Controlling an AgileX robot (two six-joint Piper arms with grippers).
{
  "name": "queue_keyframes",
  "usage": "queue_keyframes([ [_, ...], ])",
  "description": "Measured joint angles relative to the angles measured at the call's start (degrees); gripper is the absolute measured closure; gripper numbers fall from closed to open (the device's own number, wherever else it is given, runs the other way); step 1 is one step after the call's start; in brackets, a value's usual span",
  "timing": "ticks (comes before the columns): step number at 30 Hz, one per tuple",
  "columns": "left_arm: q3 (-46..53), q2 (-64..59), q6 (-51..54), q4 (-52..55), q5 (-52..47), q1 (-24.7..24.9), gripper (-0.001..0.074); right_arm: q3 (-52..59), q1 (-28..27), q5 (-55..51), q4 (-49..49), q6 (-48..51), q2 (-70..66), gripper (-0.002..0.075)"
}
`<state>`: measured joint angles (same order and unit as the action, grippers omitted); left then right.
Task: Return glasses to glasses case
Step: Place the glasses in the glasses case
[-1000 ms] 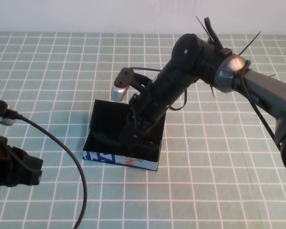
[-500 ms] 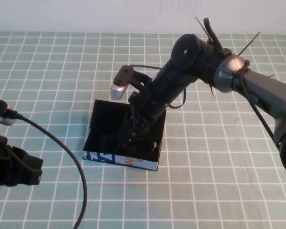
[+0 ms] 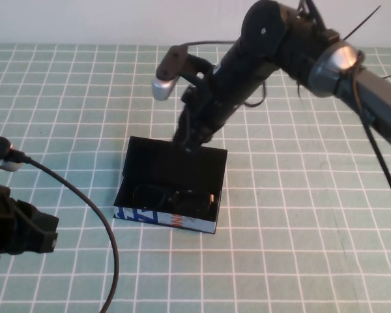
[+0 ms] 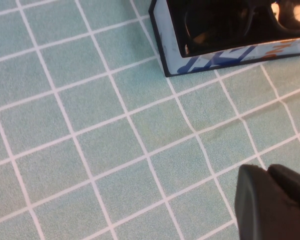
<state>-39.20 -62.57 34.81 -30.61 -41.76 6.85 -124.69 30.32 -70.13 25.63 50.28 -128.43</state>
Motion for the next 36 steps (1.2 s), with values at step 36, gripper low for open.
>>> queue_keyframes([
  [36,0.0,0.0,0.0,0.0,0.0,0.0,0.0735,22.4,-0.1,1.8,-7.3,-3.8,5.2,0.0737],
])
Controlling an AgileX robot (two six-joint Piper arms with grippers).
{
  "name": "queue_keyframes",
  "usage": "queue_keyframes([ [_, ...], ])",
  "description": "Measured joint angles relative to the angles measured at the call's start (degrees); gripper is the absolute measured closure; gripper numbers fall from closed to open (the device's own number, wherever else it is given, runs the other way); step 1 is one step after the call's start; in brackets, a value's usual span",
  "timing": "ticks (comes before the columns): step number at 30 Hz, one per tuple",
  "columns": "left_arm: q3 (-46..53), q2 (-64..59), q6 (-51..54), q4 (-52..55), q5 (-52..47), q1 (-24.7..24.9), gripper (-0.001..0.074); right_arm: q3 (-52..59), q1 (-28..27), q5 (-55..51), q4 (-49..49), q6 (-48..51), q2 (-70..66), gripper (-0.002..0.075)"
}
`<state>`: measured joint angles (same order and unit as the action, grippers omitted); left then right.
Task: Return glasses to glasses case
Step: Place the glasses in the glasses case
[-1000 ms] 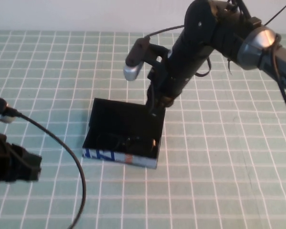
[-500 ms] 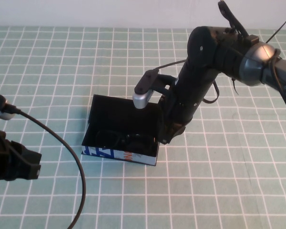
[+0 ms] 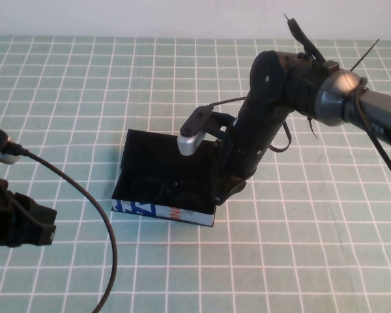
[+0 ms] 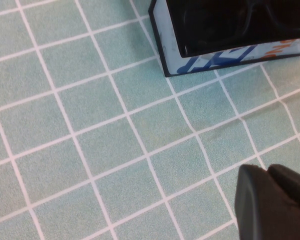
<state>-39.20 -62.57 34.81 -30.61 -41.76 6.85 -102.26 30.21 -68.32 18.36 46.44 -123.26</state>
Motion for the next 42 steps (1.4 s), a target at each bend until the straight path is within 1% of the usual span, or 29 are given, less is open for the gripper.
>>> queue_keyframes([
  [7,0.0,0.0,0.0,0.0,0.0,0.0,0.0735,-0.4,0.0,-0.1,-0.6,0.0,0.0,0.0737],
  [16,0.0,0.0,0.0,0.0,0.0,0.0,0.0735,-5.7,0.0,-1.3,-2.9,-0.4,0.1,0.0737],
  [24,0.0,0.0,0.0,0.0,0.0,0.0,0.0735,-6.0,0.0,-1.2,-5.7,-2.4,0.0,0.0737],
  [36,0.0,0.0,0.0,0.0,0.0,0.0,0.0735,-6.0,0.0,1.5,-0.9,-2.6,-2.9,0.0738],
  [42,0.0,0.0,0.1,0.0,0.0,0.0,0.0735,-6.5,0.0,1.2,-0.9,-2.3,-2.9,0.0738],
])
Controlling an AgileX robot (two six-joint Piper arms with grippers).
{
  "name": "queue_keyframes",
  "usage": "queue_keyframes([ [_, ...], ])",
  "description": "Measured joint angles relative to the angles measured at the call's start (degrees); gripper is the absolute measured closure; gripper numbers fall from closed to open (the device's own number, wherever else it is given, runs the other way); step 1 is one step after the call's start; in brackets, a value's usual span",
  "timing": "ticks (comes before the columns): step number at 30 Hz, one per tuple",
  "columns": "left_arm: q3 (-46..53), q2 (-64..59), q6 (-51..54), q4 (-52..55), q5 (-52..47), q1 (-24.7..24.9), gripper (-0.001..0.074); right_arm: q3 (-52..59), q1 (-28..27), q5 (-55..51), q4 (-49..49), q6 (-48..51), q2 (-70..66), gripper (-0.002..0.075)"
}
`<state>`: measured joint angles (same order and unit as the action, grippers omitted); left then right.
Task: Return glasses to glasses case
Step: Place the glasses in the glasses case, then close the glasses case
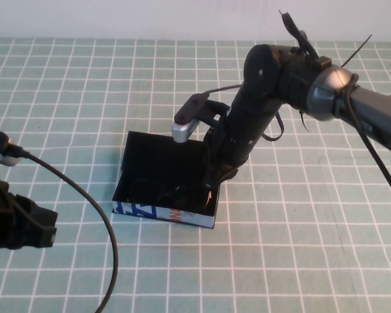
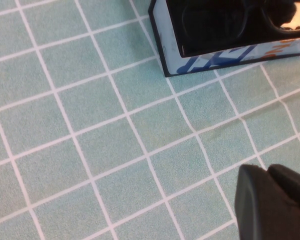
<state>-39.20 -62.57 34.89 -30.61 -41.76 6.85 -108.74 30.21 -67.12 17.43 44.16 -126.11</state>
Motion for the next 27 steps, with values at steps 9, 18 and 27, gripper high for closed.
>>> queue_keyframes([
  [9,0.0,-2.9,5.8,-0.1,0.0,2.9,0.0735,-8.2,-0.1,4.2,0.3,-6.5,0.9,0.0737],
  [18,0.0,-14.1,5.8,-1.0,13.4,14.0,0.0735,-9.4,-0.8,9.3,-1.6,-12.6,1.3,0.0674],
  [27,0.0,-24.5,10.3,-13.6,24.2,16.6,0.0735,-9.5,-4.9,14.8,0.8,-15.6,-2.2,0.0657],
])
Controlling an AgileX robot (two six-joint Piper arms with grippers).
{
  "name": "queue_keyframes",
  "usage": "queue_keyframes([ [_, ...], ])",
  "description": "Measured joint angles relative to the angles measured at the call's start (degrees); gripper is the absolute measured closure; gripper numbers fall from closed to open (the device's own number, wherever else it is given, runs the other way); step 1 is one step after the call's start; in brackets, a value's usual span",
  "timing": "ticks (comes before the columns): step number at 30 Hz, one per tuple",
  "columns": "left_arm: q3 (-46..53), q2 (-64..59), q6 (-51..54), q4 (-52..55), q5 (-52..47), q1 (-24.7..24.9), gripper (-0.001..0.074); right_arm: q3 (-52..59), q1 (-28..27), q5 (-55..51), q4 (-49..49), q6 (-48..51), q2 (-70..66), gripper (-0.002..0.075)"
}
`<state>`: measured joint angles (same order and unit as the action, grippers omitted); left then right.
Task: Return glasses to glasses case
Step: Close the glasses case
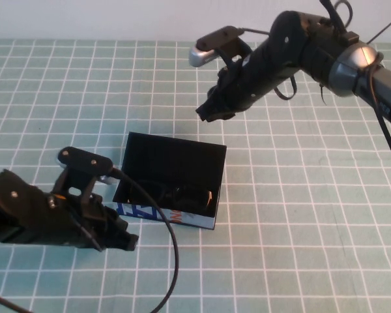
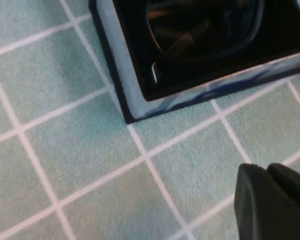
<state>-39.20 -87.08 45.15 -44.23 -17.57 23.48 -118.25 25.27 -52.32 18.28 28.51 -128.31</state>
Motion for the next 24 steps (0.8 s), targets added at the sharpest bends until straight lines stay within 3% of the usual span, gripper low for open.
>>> queue_keyframes([
  [10,-1.5,-6.6,19.2,-21.1,3.1,1.3,0.0735,0.0,-1.8,0.3,8.8,2.9,-3.8,0.0734],
  [24,-3.5,-11.3,23.6,-26.2,3.4,1.3,0.0735,0.0,-1.8,-6.6,19.2,10.2,-5.7,0.0737],
])
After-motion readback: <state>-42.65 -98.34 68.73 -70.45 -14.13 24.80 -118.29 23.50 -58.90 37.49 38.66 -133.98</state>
